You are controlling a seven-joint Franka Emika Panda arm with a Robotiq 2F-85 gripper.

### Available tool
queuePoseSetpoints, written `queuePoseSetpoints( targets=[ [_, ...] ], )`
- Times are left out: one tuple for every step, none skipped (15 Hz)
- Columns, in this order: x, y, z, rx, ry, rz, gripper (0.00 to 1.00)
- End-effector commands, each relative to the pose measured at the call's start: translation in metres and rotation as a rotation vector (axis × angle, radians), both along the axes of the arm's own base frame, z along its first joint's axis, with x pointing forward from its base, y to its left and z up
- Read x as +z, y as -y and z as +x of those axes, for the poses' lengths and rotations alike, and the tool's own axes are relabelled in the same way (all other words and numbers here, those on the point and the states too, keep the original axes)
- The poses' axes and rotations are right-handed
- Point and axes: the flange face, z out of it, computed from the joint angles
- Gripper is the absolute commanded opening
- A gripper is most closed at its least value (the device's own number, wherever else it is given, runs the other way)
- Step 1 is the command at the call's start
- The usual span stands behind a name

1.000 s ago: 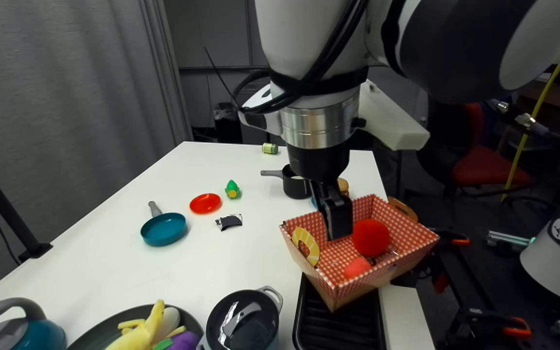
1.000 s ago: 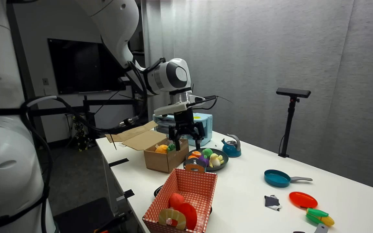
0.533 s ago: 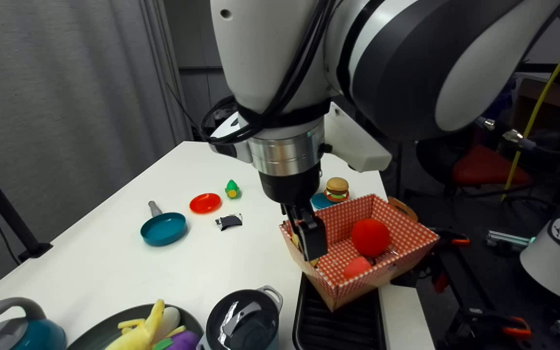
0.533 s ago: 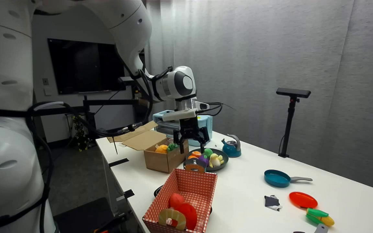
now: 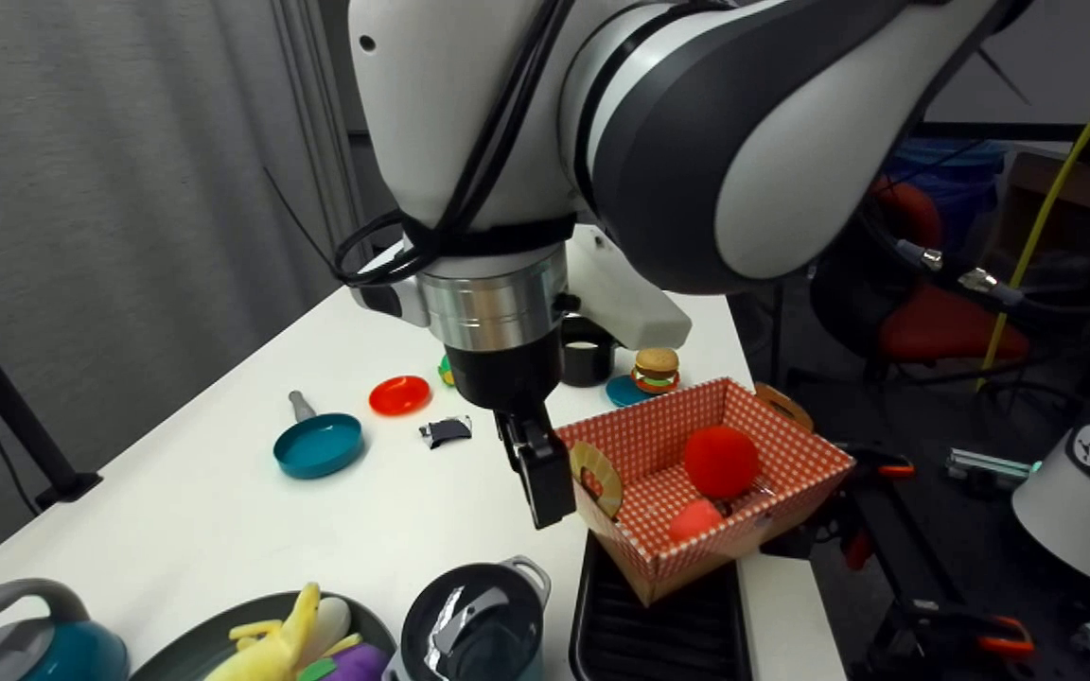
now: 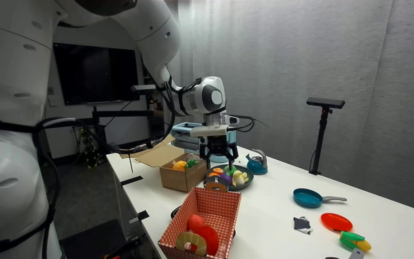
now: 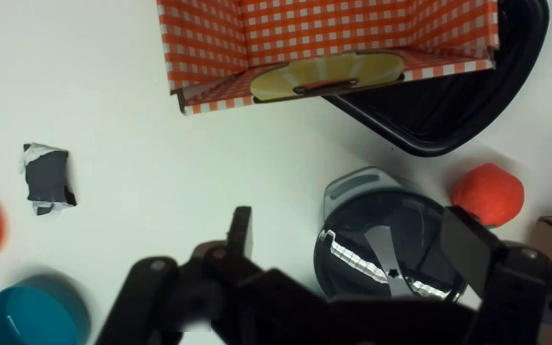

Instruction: Take the lid off the blue pot

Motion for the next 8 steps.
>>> queuePoseSetpoints(
  targets=[
    [0.004,0.003,0.004,-0.014,-0.051,0.088,1.0],
    [0.009,0.005,-0.001,-0.031,-0.067,0.099,1.0],
    [-0.002,0.0,0.001,-0.022,-0.037,0.065,1.0],
    [-0.001,0.001,0.0,-0.028,-0.046,0.075,1.0],
    [0.0,0.002,0.0,-0.031,-0.049,0.078,1.0],
    [0.001,0.002,0.0,-0.032,-0.049,0.078,1.0],
    [0.001,0.002,0.0,-0.032,-0.049,0.078,1.0],
    [0.001,0.002,0.0,-0.032,-0.05,0.078,1.0]
  ],
)
